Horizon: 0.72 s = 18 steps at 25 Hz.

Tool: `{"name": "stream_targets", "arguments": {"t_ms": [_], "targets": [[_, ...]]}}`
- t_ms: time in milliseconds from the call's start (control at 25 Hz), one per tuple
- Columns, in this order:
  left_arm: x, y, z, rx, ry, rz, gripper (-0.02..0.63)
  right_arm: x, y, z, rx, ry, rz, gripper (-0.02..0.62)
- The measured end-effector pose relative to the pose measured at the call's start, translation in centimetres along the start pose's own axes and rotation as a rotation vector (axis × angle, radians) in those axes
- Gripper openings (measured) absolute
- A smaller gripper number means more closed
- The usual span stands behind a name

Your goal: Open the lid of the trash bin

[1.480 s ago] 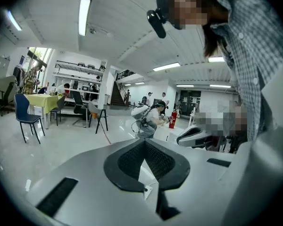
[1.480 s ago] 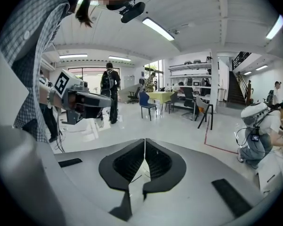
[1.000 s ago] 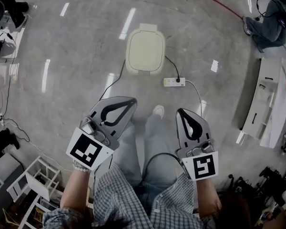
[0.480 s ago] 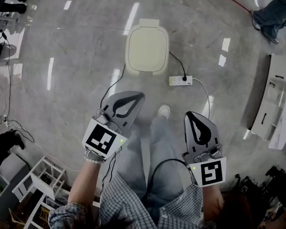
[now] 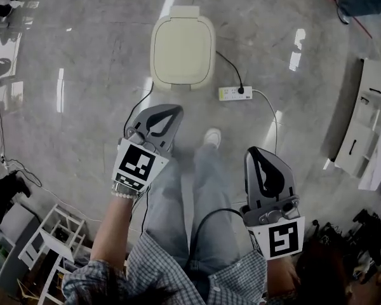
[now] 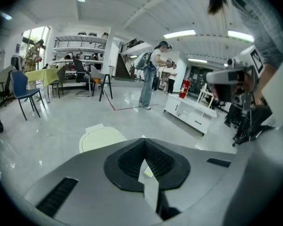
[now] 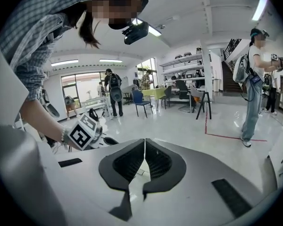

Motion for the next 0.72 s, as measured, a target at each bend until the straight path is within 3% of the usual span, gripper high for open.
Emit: {"name": "stream_targets", "arguments": {"t_ms": [240, 720], "targets": [[0.9, -3.7, -2.7, 0.103, -0.099, 0.008, -0.002, -0.5, 0.1, -1.5, 0.043, -0.013, 0.013, 0.023], [3.7, -8.5, -7.6, 0.248, -0.098, 0.073, -0.002, -1.3, -0.2, -4.3, 0.091, -0.019, 0.020, 0.023]]}}
Point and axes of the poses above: the fingertips, and each gripper's own axes: y backward along the fingers, x to its left, z out of its top, the point moved 2 cm from there along y, backward along the fingers, and after that the axes turned 7 degrees about y, right-handed, at the moved point
